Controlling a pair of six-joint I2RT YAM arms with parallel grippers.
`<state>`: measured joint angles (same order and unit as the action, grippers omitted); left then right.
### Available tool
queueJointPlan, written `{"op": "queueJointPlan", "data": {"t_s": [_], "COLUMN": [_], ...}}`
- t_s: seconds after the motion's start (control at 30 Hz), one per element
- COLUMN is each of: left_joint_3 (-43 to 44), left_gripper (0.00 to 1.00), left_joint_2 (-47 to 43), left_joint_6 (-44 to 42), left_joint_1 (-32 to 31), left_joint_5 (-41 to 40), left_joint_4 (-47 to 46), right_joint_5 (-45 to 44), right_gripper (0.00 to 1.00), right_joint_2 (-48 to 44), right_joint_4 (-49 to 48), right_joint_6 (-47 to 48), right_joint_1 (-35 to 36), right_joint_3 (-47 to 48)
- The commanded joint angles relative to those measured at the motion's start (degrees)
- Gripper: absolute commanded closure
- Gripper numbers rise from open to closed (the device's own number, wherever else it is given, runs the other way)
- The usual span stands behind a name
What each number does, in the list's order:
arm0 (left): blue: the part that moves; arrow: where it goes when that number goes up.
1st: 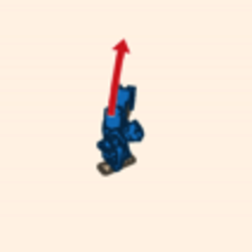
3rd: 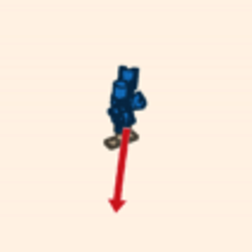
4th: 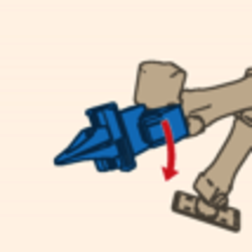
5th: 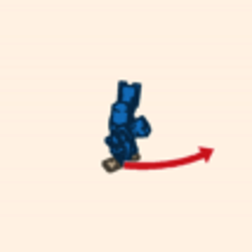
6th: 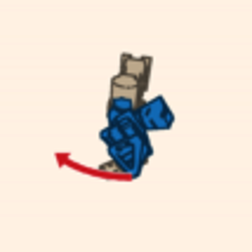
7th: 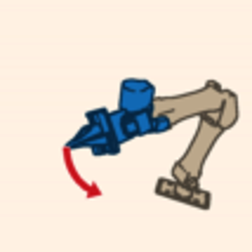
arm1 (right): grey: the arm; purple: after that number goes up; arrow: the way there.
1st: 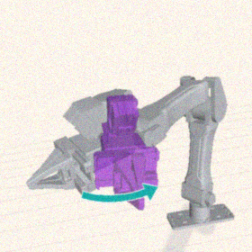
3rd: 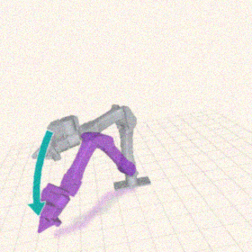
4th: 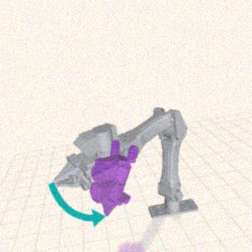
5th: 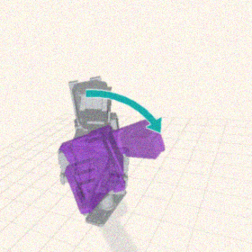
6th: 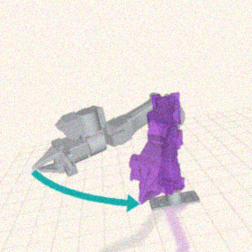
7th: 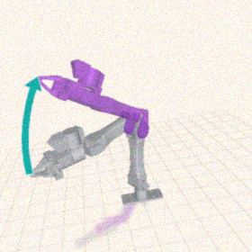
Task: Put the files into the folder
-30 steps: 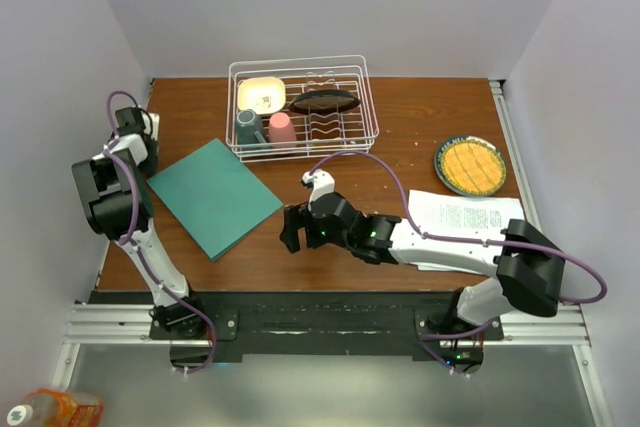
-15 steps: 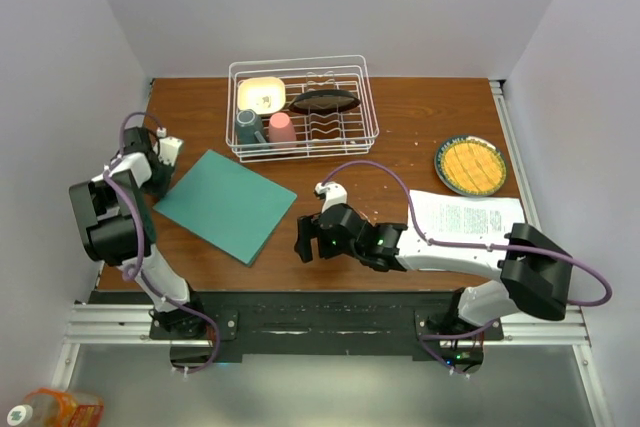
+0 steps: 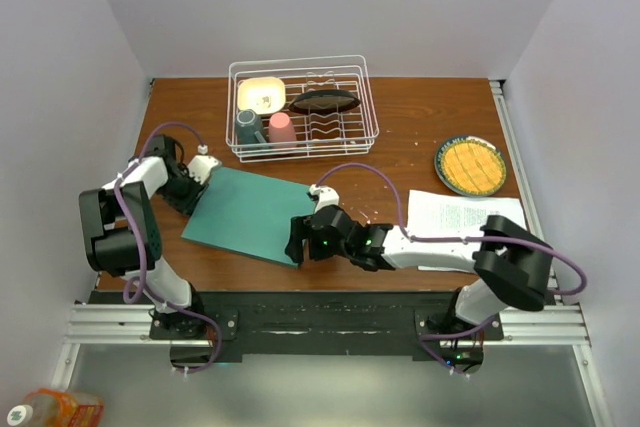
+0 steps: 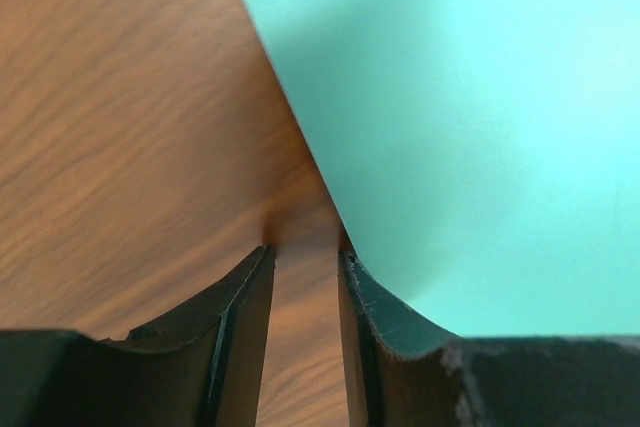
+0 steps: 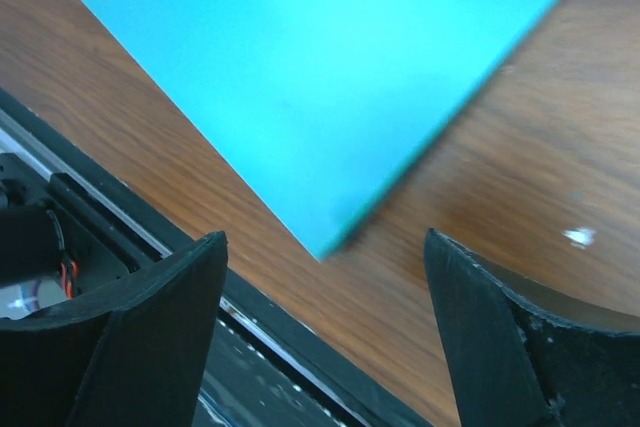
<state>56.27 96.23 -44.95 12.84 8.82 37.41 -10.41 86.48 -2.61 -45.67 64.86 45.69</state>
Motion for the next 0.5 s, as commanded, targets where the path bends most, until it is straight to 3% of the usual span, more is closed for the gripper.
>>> {"op": "queueJointPlan", "data": {"t_s": [0.0, 0.17, 0.3, 0.47], "left_joint_3": [-2.6, -4.1, -3.4, -3.1], "left_gripper": [0.63, 0.62, 0.62, 0.62], "left_joint_2": [-0.9, -1.4, -1.5, -1.7], "left_joint_6": [-3.5, -4.8, -5.1, -5.1], "left_joint_1": [-0.7, -0.7, -1.0, -1.7], "left_joint_5": [2.0, 1.3, 2.2, 2.4], "left_joint_4": [4.3, 4.7, 5.9, 6.5], "right_joint_5": [3.7, 5.8, 8.4, 10.2], "right_gripper": [0.22, 0.28, 0.39, 0.43], "right_joint_2": [3.5, 3.3, 3.7, 4.5], "right_joint_4": [-5.5, -11.9, -15.9, -21.3], "right_joint_6": [-5.5, -11.5, -15.7, -18.7], "right_joint_1": [0.0, -2.3, -4.1, -4.8], "right_joint_3": [2.4, -3.1, -7.0, -10.2]}}
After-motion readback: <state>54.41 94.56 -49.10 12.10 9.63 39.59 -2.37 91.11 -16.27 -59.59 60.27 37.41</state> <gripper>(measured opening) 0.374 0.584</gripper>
